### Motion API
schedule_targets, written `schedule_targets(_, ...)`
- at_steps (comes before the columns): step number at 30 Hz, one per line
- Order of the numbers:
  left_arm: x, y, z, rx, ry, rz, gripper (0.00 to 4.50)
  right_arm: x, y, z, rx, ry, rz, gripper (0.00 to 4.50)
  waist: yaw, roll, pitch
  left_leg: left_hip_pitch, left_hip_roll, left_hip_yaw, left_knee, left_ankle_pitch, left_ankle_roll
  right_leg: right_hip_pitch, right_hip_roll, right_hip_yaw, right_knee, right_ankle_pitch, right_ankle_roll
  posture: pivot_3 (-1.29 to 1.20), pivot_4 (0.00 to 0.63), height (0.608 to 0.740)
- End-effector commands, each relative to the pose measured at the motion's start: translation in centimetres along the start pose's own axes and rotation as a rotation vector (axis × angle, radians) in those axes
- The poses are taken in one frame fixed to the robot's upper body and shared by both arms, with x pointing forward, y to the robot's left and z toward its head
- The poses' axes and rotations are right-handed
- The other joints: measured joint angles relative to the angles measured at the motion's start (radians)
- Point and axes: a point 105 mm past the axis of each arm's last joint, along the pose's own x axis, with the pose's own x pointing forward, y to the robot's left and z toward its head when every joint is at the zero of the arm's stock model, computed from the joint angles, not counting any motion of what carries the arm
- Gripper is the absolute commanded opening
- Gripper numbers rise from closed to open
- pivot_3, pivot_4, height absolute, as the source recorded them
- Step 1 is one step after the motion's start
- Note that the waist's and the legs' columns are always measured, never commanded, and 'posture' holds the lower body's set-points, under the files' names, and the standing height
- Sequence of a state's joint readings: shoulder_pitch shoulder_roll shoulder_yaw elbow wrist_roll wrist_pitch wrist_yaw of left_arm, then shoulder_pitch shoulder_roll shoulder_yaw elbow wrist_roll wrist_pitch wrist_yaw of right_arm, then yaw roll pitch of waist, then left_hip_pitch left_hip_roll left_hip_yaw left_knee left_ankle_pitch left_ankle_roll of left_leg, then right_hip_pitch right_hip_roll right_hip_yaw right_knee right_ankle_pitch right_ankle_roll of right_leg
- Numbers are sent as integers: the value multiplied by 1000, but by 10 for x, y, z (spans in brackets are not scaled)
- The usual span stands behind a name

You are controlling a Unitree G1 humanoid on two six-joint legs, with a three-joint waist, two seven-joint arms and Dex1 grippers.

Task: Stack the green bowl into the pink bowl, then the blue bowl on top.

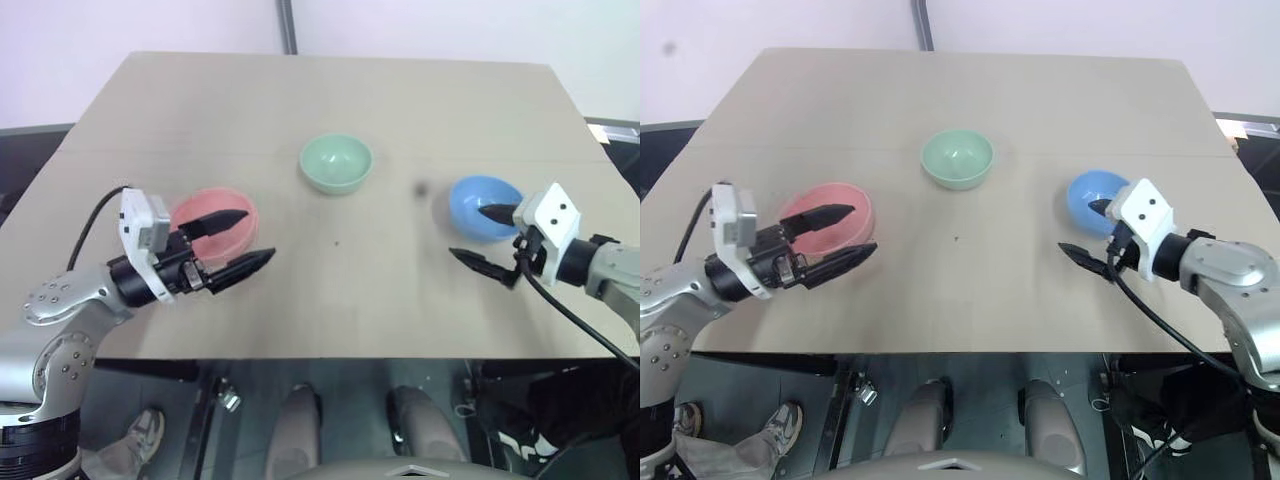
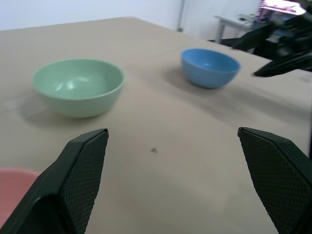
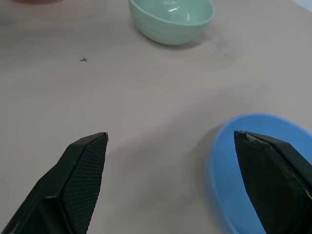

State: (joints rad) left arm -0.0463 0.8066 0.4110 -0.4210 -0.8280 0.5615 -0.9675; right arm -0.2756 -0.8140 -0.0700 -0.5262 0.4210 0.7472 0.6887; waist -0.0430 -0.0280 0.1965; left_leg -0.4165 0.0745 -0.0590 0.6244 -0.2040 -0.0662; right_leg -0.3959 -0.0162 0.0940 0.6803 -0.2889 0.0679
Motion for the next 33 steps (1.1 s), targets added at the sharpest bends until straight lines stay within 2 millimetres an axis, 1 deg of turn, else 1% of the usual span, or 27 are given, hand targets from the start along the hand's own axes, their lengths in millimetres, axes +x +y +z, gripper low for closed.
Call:
schedule_targets(1, 5, -14, 16, 31, -43, -112, 4500, 13, -8, 4, -79, 34, -82, 4478, 0, 0, 0, 0, 0, 0, 0, 0, 0, 0, 0, 0, 0, 0, 0, 0, 150, 740)
schedule_targets(2, 5, -15, 17, 22, -51, -123, 4500, 16, -10, 5, -96, 36, -101, 4478, 1, 0, 0, 0, 0, 0, 0, 0, 0, 0, 0, 0, 0, 0, 0, 0, 150, 740)
schedule_targets(6, 3, -17, 17, 11, -57, -147, 4500, 24, -7, 6, -47, 27, -75, 4478, 3, 0, 0, 0, 0, 0, 0, 0, 0, 0, 0, 0, 0, 0, 0, 0, 150, 740)
schedule_targets(8, 2, -20, 15, 9, -53, -168, 4500, 27, -9, 7, -40, 40, -84, 4478, 2, 0, 0, -1, 0, 0, 0, 0, 0, 0, 0, 0, 0, 0, 0, 0, 150, 740)
schedule_targets(15, 3, -26, 19, 7, -68, -210, 4500, 28, -13, 1, -18, 103, -113, 4478, 2, 0, 0, -1, 0, -1, 0, 0, 0, 0, 0, 0, 0, 0, 0, 0, 150, 740)
schedule_targets(17, 1, -25, 18, 24, -60, -210, 4500, 26, -16, 0, -13, 114, -129, 4478, 2, 0, 0, -1, 0, -1, 0, 0, 0, 0, 0, 0, 0, 0, 0, 0, 150, 740)
schedule_targets(20, 5, -19, 12, 46, -54, -186, 4500, 27, -26, -7, -21, 137, -178, 4478, 2, 0, 0, -1, 0, -1, 0, 0, 0, 0, 0, 0, 0, 0, 0, 0, 150, 740)
schedule_targets(22, 9, -23, 16, 22, -87, -203, 4500, 30, -27, -4, 4, 122, -181, 4478, 2, 0, 0, -1, 0, 0, 0, 0, 0, 0, 0, 0, 0, 0, 0, 0, 150, 740)
schedule_targets(24, 9, -24, 16, 20, -82, -206, 4500, 33, -24, 6, -42, 73, -152, 4478, 1, 0, 0, -1, 0, 0, 1, 0, 0, 0, 0, 0, 0, 0, 0, 0, 150, 740)
schedule_targets(25, 7, -20, 14, 26, -75, -181, 4500, 36, -20, 13, -55, 30, -125, 4478, 0, 0, 0, -1, 0, 0, 1, 0, 0, 0, 0, 0, 1, 0, 0, 0, 150, 740)
schedule_targets(27, 7, -12, 11, 47, -69, -119, 4500, 41, -15, 20, -39, -22, -109, 4478, -1, 0, 0, -1, 0, -1, 1, 0, 0, 0, 0, 0, 1, 0, 0, 0, 150, 740)
schedule_targets(30, 6, -13, 14, 31, -84, -118, 4500, 51, -9, 23, -72, -32, -85, 4478, 0, 0, 0, 0, 0, -1, 0, 0, 0, 0, 0, 0, 1, 0, 0, 0, 150, 740)
schedule_targets(33, 3, -13, 12, 37, -58, -97, 4500, 53, -6, 23, -67, -38, -61, 4478, 3, 0, 0, -1, 0, -1, 1, 0, 0, 0, 0, 0, 0, 0, 0, 0, 150, 740)
